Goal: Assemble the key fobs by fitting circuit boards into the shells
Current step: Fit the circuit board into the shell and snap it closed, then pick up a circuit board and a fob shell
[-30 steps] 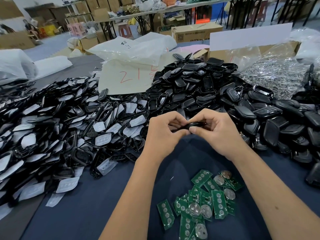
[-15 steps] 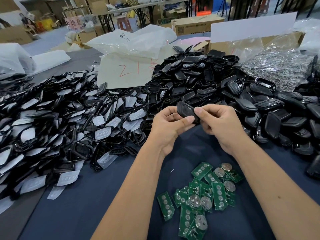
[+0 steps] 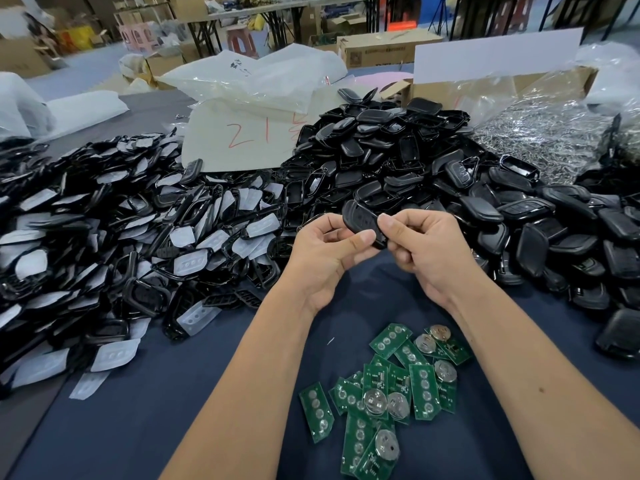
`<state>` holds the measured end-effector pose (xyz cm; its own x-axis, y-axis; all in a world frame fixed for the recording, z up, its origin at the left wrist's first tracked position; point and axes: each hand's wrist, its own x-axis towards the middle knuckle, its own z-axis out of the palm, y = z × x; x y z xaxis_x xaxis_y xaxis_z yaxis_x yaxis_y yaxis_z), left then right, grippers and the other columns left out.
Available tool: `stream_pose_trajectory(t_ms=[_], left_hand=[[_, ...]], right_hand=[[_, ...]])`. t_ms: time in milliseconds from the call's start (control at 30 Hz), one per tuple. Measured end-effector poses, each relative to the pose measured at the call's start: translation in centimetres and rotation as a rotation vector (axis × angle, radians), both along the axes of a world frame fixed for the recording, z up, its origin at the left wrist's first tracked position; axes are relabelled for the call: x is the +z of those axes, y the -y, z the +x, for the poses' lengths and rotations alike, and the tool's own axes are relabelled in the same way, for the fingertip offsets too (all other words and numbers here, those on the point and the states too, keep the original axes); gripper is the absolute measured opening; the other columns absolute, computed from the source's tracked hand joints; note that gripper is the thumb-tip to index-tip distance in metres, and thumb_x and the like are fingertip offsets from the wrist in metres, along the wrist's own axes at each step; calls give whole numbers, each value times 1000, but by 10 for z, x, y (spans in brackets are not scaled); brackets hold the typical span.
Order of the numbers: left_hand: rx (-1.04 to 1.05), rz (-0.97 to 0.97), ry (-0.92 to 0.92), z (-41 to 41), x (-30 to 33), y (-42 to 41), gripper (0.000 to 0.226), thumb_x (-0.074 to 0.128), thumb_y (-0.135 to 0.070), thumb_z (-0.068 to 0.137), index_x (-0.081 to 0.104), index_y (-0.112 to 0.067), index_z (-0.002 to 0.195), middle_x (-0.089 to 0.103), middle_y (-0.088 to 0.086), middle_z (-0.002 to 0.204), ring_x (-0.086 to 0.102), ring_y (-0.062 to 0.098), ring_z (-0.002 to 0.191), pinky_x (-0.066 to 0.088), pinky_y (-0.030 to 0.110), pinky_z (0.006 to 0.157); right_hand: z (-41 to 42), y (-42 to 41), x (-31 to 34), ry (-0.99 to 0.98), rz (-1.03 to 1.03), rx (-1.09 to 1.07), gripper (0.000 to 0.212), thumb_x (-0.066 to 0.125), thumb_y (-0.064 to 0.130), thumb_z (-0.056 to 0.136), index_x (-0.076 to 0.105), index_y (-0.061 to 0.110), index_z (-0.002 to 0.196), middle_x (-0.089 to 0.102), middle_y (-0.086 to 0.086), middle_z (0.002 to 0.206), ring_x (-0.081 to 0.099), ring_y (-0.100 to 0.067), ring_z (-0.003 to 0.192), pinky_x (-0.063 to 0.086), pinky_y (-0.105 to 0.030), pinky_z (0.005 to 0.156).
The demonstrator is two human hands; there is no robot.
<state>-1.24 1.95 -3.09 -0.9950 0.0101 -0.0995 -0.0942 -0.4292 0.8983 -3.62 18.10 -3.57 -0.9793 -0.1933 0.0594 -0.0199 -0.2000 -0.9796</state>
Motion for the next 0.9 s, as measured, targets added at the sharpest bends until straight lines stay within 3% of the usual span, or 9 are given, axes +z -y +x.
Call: stream_pose_trajectory(t_ms=[100,233,400,467,567,700,800,900], left_hand=[[17,1,7,0,1,-1,30,80,-2,64,68,-2,91,59,25,101,69,31,87,65,35,78],[90,16,18,-2,-1,-4,28,82,-2,71,74,-2,97,72,18,93,75,23,81,61,26,69],[253,-215,-81,-7,-2,-18,21,82,-1,84,75,-4,104,79,12,93,78,25,87,63,32,73],[269,-307,-140,-9,2,-27,18,82,-7,86,75,-10,102,79,9,92,77,25,88,65,38,76],[223,-295,-162,-11,8,-39,11,78,-14,92,75,-15,102,78,4,90,74,17,80,63,33,70],[205,-362,-155,-14,6,-41,2,75,-15,94,75,-16,94,76,2,83,71,12,74,61,29,66],[237,-490,-170,-22,4,-37,9,74,-11,92,75,-18,87,76,6,80,71,14,75,62,33,67],[363,-847,-236,-33,5,-31,12,73,-13,88,74,-23,83,73,-7,75,70,10,77,59,34,76]], right_hand=[[2,2,1,5,-10,-15,33,74,20,95,69,19,62,53,1,56,39,-6,42,27,-15,38],[4,9,1,46,-41,-81,32,70,18,99,63,13,68,52,0,57,37,-7,41,25,-16,36],[4,14,1,115,-11,-144,25,60,23,106,61,11,84,56,1,54,40,-7,38,25,-16,34],[3,15,2,127,-112,-255,26,55,24,109,57,11,86,57,2,55,42,-7,39,26,-17,34],[0,8,8,66,-335,-540,23,47,24,112,52,11,94,65,-1,62,51,-11,44,35,-22,36],[-6,-9,14,25,-542,-748,11,46,19,112,49,9,111,79,-10,94,72,-22,59,49,-23,45],[-5,-7,9,1,-384,-747,9,49,13,109,53,12,101,78,-10,88,70,-23,53,49,-25,42],[-4,-4,4,-57,-140,-663,13,53,11,106,57,13,94,73,-7,73,62,-20,46,44,-26,38]])
